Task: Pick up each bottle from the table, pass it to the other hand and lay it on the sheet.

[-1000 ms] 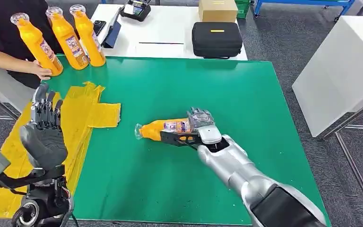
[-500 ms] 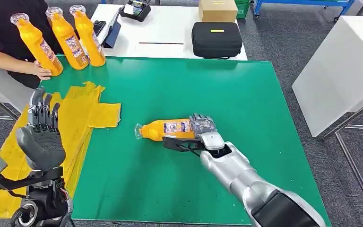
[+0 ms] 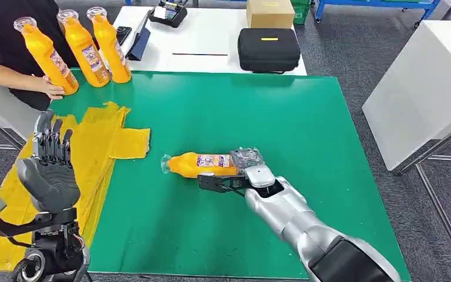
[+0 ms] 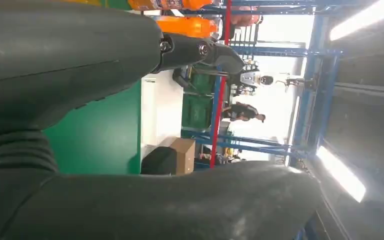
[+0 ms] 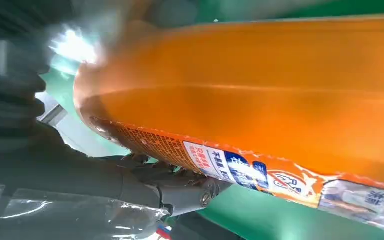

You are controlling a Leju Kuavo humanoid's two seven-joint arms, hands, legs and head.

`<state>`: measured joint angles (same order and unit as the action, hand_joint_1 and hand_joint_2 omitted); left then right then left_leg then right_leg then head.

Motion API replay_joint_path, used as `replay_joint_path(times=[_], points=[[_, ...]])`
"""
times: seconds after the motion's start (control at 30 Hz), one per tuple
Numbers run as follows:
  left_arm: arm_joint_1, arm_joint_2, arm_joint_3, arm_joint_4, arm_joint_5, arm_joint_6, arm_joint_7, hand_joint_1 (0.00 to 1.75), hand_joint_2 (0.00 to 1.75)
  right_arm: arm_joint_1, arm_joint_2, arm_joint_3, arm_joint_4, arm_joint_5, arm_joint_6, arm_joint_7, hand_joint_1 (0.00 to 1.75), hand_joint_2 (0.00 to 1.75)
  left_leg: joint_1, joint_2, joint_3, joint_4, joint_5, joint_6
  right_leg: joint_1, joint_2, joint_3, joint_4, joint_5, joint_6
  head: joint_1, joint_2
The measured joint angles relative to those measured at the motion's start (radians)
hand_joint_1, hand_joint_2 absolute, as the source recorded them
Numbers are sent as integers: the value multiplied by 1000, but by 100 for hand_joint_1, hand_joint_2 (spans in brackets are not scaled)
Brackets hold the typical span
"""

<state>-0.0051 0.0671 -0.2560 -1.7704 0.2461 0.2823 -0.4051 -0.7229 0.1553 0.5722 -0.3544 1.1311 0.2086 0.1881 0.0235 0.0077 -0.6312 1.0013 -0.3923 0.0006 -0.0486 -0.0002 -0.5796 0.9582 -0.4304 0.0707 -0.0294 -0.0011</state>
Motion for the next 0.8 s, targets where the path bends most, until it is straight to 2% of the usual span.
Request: replay_joint_path(times=[0.23, 0.27, 0.37, 0.47, 0.67, 0.8], points=[[8, 0, 4, 0, 7, -6, 2, 0, 0, -1, 0, -2, 5, -12, 16, 13, 175, 175, 0, 0, 2, 0, 0, 0, 0, 0, 2, 0, 0, 0, 0, 0], [11, 0, 6, 2, 20, -18, 9, 0, 175, -1, 0, -6, 5, -23, 13, 13, 175, 175, 0, 0, 3, 0, 0, 0, 0, 0, 3, 0, 0, 0, 0, 0], [18, 0, 24, 20, 94, -87, 65, 0, 175, 4, 6, -35, 5, -84, -31, 0, 175, 175, 0, 0, 3, 0, 0, 0, 0, 0, 3, 0, 0, 0, 0, 0], [27, 0, 53, 54, 145, -163, 113, 0, 175, 16, 12, -90, 4, -171, -95, -57, 175, 175, 0, 1, 3, 0, 0, 0, 0, 0, 2, 0, 0, 0, 0, 0], [38, -1, 82, 86, 153, -179, 124, 0, 175, 25, 18, -152, 3, -201, -111, -83, 175, 175, 0, 1, 3, 0, 0, 0, 0, 1, 2, 0, 0, 0, 0, 0], [64, -21, 111, 89, 139, -211, 147, 0, 175, 66, 17, -205, -63, -334, -164, -207, 175, 175, 0, 1, 0, 0, 0, 0, 0, 1, 0, 0, 0, 0, 0, 0]])
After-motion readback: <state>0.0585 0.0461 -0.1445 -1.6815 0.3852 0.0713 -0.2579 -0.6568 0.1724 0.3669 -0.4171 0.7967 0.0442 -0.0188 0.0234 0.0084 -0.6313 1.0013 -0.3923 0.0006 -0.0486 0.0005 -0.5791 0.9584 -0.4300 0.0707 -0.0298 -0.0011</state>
